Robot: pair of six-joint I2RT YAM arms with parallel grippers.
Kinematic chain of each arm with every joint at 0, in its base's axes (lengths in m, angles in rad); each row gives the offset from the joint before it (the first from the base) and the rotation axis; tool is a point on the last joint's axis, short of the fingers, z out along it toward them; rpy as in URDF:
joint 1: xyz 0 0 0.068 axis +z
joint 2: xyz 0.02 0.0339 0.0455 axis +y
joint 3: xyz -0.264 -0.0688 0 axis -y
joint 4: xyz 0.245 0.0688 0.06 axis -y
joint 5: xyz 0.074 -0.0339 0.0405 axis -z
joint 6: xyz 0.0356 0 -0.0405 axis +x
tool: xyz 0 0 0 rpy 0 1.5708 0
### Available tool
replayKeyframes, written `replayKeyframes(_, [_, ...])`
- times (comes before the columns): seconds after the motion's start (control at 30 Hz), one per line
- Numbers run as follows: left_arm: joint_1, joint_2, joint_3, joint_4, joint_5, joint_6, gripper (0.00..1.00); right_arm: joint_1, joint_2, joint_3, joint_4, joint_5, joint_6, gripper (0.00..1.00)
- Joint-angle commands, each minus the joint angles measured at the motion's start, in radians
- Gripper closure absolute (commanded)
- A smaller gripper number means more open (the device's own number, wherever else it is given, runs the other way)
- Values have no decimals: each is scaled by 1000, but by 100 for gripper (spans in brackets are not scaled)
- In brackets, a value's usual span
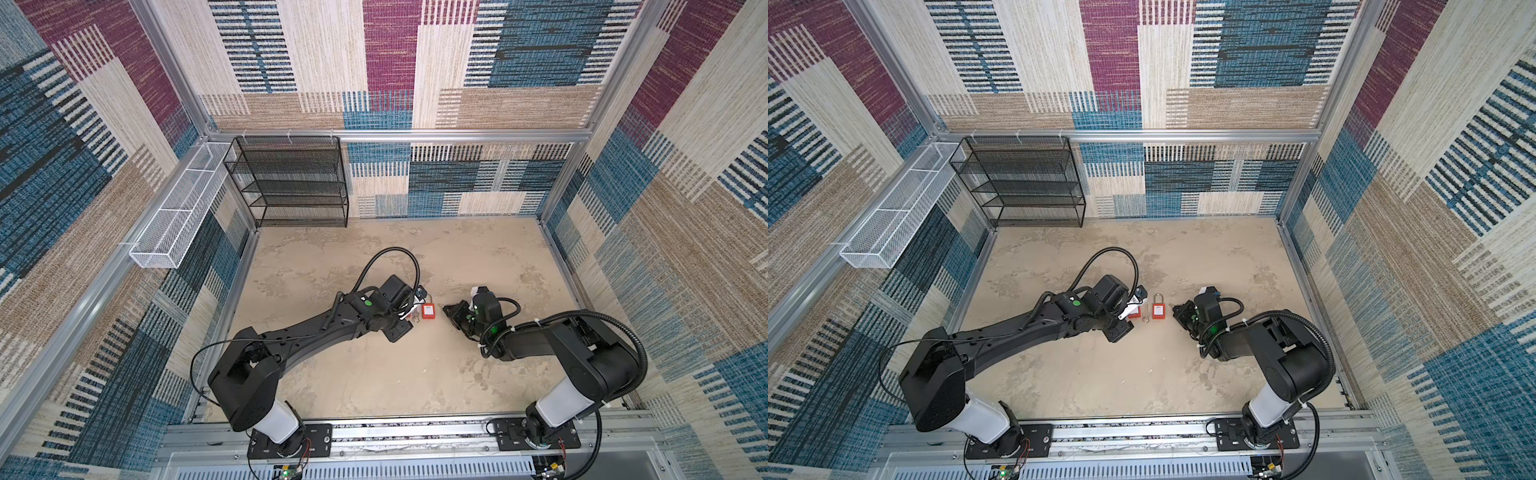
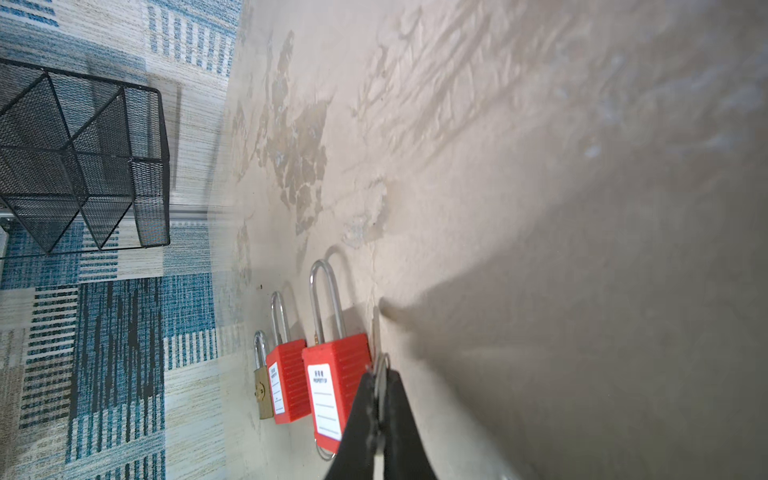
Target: Lock with the key
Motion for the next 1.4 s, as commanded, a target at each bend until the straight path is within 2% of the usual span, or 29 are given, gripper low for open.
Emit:
replayKeyframes(0.0, [1, -7, -1, -10, -4, -5, 37, 1, 11, 8, 47, -12, 18, 94])
replayKeyframes(0.23, [1, -13, -1, -11, -7, -2, 38, 3, -1, 8, 2, -11, 22, 74])
replayKeyframes(0.43, [2, -15, -3, -9, -10, -4, 37, 3, -51, 5, -84, 24, 4, 50])
replayKeyframes(0.6, [5, -14, -6, -7, -10, -5, 37, 4, -106, 68, -280, 47, -82, 40])
replayKeyframes(0.7, [6, -15, -8, -3, -11, -6, 37, 4, -151, 71, -358, 87, -119, 28])
replayKeyframes(0.83, [7, -11, -4, -2, -6, -4, 37, 3, -171, 73, -383, 119, -166, 24])
replayKeyframes(0.97, [8, -11, 4, -11, -5, -2, 37, -21, -146, 106, -391, 99, -214, 22])
replayKeyframes(1.13, [9, -21, -5, -9, -8, -5, 37, -74, -102, 139, -379, 26, -245, 22])
replayKeyframes(1.37, [10, -24, -14, -7, -9, -11, 37, -91, -18, 192, -379, -110, -239, 21])
